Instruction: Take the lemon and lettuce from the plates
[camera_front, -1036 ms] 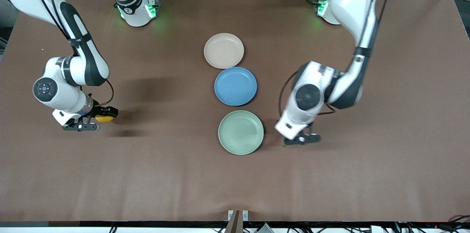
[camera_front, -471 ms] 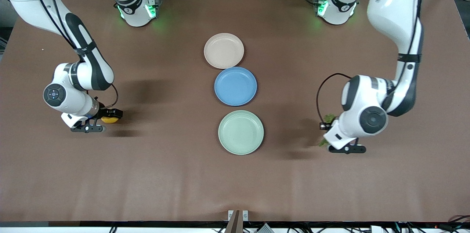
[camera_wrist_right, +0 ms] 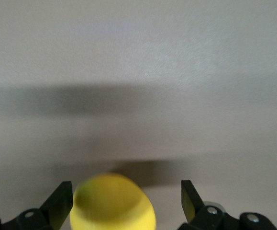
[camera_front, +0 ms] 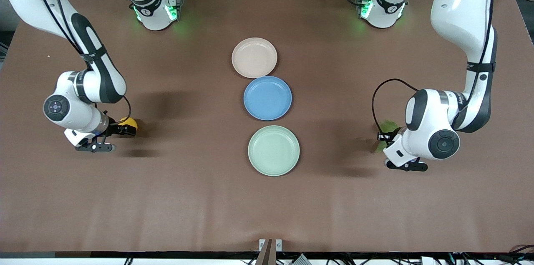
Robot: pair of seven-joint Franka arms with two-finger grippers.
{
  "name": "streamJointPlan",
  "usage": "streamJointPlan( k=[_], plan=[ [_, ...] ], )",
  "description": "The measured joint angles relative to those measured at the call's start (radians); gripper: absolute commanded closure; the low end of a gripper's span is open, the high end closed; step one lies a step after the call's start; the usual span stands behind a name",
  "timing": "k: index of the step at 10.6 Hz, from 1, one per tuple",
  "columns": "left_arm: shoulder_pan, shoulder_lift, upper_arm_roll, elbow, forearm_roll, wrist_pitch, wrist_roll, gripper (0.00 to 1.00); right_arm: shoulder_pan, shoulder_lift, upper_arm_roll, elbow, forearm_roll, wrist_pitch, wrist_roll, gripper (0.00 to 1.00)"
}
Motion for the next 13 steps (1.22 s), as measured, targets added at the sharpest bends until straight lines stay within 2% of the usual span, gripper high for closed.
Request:
streamJointPlan(
  k=[3,6,8,11,13],
  plan=[
    [0.002,-0.044,0.001,0.006,0.000,-0.001,0.000,0.00,0.002,-0.066,0.002,0.037,0.016,-0.138,0.000,0.00],
    [0.038,-0.159,0.003,0.009,0.000,-0.046,0.005,0.00,0.019,-0.141,0.006,0.118,0.088,-0.314,0.000,0.00],
    [0.041,-0.233,0.000,0.006,0.000,-0.071,0.005,0.00,0.025,-0.207,0.006,0.141,0.093,-0.347,0.001,0.00],
    [0.048,-0.339,-0.004,0.001,0.000,-0.095,0.005,0.00,0.030,-0.277,0.006,0.237,0.098,-0.521,0.001,0.00],
    [0.051,-0.408,-0.005,0.001,0.013,-0.120,0.005,0.00,0.043,-0.334,-0.015,0.286,0.100,-0.592,0.002,0.00]
  ],
)
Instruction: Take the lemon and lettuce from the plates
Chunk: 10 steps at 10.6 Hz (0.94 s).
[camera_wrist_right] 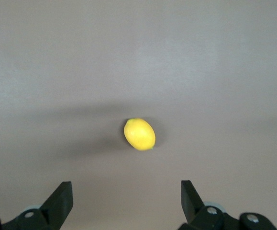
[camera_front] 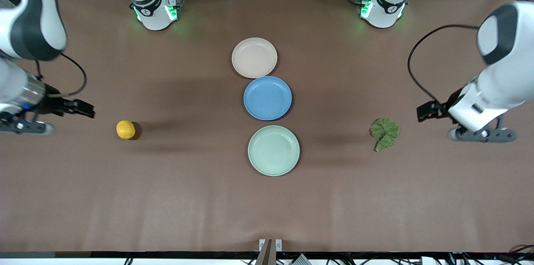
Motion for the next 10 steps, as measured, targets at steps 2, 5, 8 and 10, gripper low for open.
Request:
streamJointPlan(
  k=[2,5,8,10],
  plan=[
    [0.001,-0.089,-0.001,0.001,0.005,-0.073,0.000,0.00,0.010,-0.057,-0.021,0.030,0.001,-0.077,0.000,0.00],
    [0.069,-0.199,-0.066,-0.001,0.006,-0.187,0.000,0.00,0.021,-0.091,-0.045,0.166,0.001,-0.245,0.000,0.00],
    [0.144,-0.208,-0.159,-0.002,0.006,-0.200,0.000,0.00,0.028,-0.130,-0.084,0.234,0.001,-0.350,0.000,0.00],
    [0.133,-0.208,-0.164,-0.002,0.006,-0.200,0.000,0.00,0.029,-0.158,-0.092,0.250,0.005,-0.369,0.000,0.00]
  ],
)
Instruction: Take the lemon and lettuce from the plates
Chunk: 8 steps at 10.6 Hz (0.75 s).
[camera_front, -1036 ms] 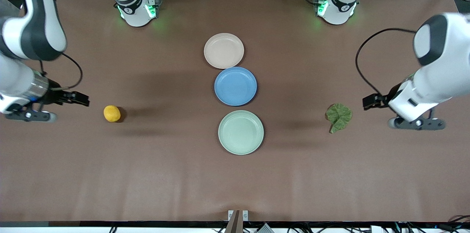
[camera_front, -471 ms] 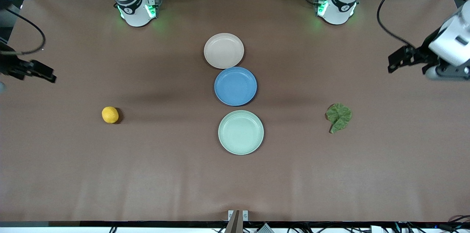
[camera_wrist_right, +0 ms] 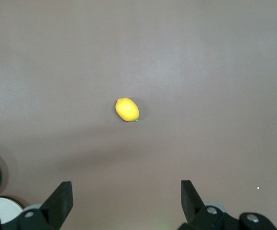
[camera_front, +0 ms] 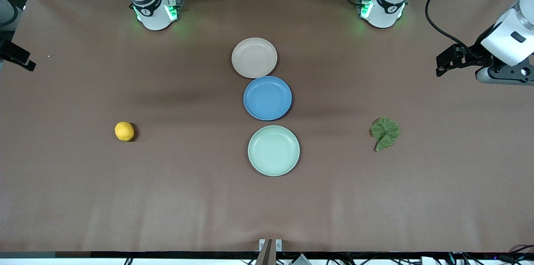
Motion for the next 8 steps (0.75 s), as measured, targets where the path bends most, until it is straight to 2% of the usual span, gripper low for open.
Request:
streamJointPlan(
  k=[3,8],
  plan=[
    [-0.047,-0.009,0.016,0.003,0.000,-0.036,0.000,0.00,0.002,-0.035,0.000,0.002,0.001,-0.018,0.000,0.00],
    [-0.044,-0.026,0.035,0.018,0.001,-0.060,0.000,0.00,0.002,-0.043,-0.011,0.001,0.001,-0.027,0.000,0.00]
  ],
)
